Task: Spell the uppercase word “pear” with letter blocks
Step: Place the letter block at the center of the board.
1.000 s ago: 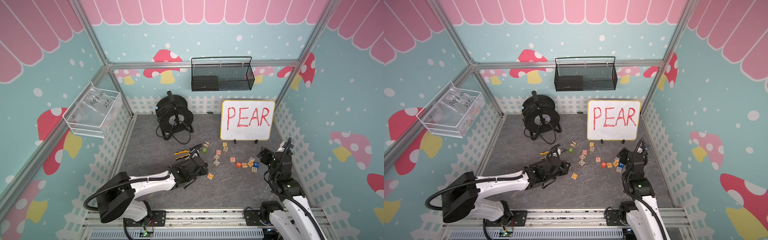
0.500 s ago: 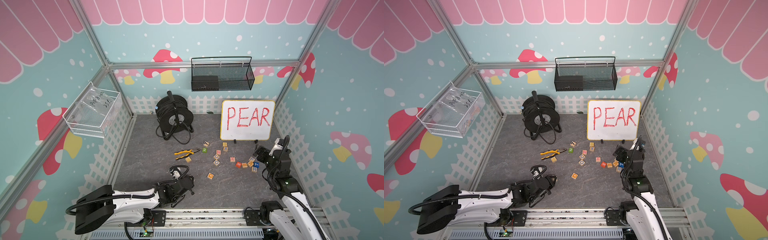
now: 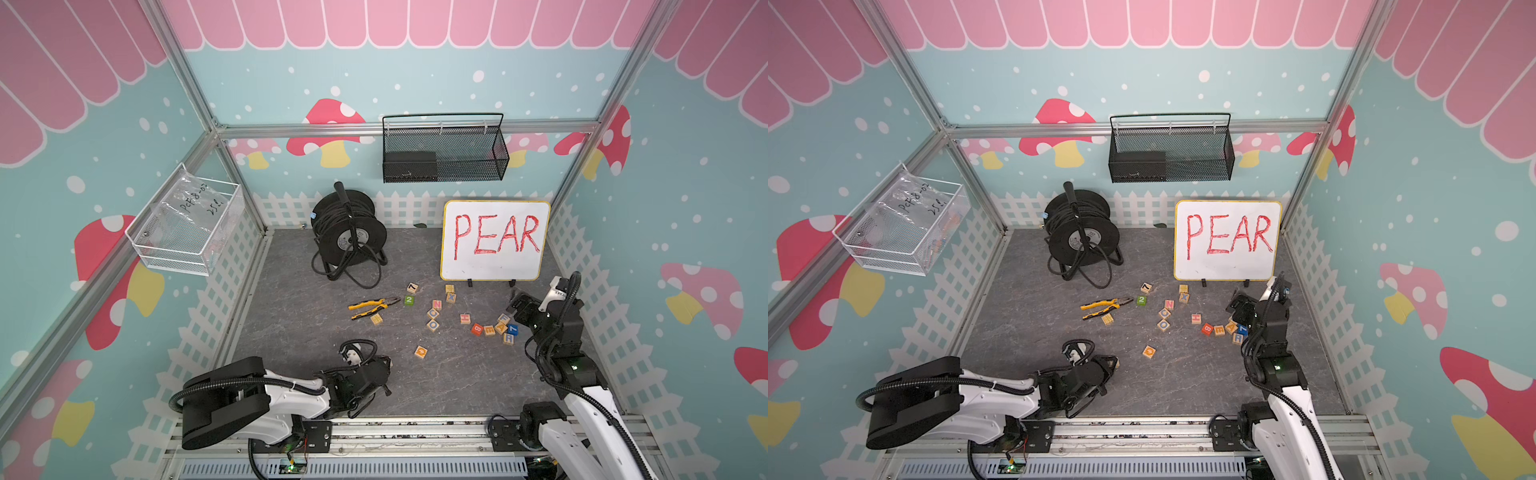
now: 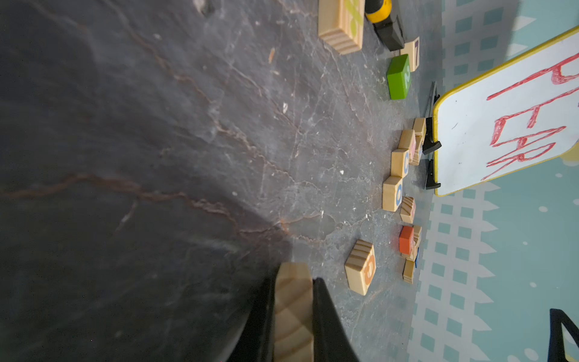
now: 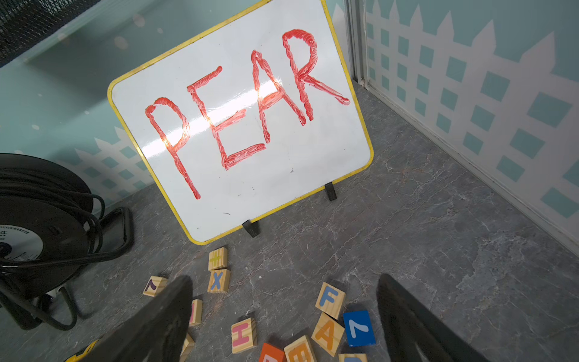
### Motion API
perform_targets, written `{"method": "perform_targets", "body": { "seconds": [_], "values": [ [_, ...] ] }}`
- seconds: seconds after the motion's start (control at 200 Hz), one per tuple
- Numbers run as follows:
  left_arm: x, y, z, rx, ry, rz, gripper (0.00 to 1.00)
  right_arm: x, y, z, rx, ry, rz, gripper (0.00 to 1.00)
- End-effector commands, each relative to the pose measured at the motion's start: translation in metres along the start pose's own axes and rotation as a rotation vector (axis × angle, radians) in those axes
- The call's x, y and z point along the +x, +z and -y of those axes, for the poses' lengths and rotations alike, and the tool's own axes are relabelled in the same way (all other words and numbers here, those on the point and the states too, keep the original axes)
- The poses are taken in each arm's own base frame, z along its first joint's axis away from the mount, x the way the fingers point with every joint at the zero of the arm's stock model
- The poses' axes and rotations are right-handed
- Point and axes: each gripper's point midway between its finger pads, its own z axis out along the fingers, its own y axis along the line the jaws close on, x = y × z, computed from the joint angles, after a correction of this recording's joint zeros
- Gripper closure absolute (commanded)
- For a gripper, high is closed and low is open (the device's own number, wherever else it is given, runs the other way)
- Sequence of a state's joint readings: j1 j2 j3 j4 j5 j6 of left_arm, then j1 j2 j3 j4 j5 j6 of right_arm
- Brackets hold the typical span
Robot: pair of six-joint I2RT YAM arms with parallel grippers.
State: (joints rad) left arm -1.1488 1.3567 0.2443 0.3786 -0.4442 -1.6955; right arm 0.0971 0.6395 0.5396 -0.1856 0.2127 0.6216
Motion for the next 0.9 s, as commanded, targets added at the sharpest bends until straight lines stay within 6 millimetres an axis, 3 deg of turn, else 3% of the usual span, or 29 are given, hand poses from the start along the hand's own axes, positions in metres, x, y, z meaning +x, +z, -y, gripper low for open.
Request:
{"method": "perform_targets", "body": {
  "seconds": [0.0, 0.28, 0.475, 0.666, 0.896],
  "values": [
    [0.001, -0.002, -0.009, -0.028, -0.035, -0.007, 0.79, 0.0, 0.002, 0.003, 0.015, -0.005, 0.006, 0.07],
    [-0.006, -0.012, -0.019, -0.119, -0.023, 0.016, 0.61, 0.0, 0.002, 0.006, 0.027, -0.005, 0.01, 0.07],
    [-0.013, -0.022, -0.024, -0.184, 0.011, 0.04, 0.56, -0.002, 0.003, 0.006, 0.03, -0.004, 0.016, 0.07],
    [-0.025, -0.036, -0.014, -0.248, 0.128, 0.078, 0.48, -0.003, 0.005, 0.005, 0.034, -0.011, 0.02, 0.07],
    [-0.014, -0.036, 0.003, -0.351, 0.304, 0.025, 0.41, -0.004, 0.009, 0.003, 0.029, -0.029, 0.018, 0.06]
  ]
}}
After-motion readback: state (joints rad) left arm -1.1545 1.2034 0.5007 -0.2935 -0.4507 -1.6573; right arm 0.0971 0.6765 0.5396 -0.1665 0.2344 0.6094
